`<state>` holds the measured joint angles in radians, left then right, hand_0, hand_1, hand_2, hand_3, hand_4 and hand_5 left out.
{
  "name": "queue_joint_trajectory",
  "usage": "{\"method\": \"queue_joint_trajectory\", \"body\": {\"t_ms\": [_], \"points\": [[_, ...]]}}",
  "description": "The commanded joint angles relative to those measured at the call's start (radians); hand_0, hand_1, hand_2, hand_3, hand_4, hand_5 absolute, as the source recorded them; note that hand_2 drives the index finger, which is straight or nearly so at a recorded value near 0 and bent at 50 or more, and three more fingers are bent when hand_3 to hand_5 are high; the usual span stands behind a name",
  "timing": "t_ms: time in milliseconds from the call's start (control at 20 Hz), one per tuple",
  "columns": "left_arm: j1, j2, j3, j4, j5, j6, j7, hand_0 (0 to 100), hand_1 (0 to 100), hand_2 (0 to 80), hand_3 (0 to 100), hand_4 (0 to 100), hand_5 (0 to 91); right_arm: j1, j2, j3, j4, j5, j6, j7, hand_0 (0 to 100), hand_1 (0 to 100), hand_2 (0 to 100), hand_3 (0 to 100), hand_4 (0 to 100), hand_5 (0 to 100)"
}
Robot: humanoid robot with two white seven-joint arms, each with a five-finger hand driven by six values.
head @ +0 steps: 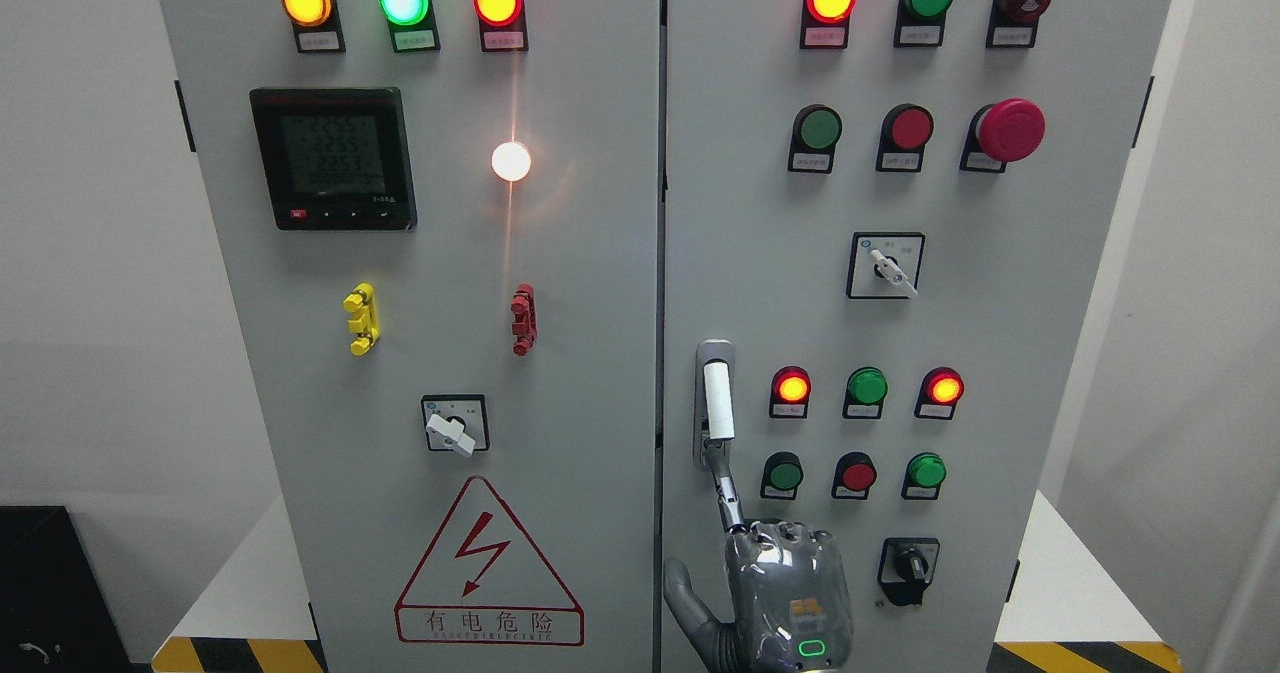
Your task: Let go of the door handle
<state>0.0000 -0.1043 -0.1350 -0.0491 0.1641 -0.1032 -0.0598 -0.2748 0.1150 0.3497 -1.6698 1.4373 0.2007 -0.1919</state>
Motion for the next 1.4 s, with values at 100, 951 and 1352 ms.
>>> {"method": "queue_joint_trajectory", "body": {"t_ms": [100, 951, 1352], "points": [[0.009, 0.000, 0.000, 0.000, 0.000, 0.000, 0.000, 12, 56, 0.0, 0, 0, 0.0, 0.000, 0.000, 0.000, 0.022, 0.000, 0.000, 0.000, 45, 32, 1, 100, 100, 100], [0.008, 0.000, 0.000, 0.000, 0.000, 0.000, 0.000, 12, 56, 0.0, 0, 0, 0.0, 0.008, -0.003, 0.000, 0.016, 0.000, -0.001, -0.001, 44, 32, 1, 100, 100, 100], [0.009, 0.000, 0.000, 0.000, 0.000, -0.001, 0.000, 12, 56, 0.0, 0, 0, 0.0, 0.006, -0.005, 0.000, -0.011, -0.002, -0.003, -0.001, 44, 32, 1, 100, 100, 100]]}}
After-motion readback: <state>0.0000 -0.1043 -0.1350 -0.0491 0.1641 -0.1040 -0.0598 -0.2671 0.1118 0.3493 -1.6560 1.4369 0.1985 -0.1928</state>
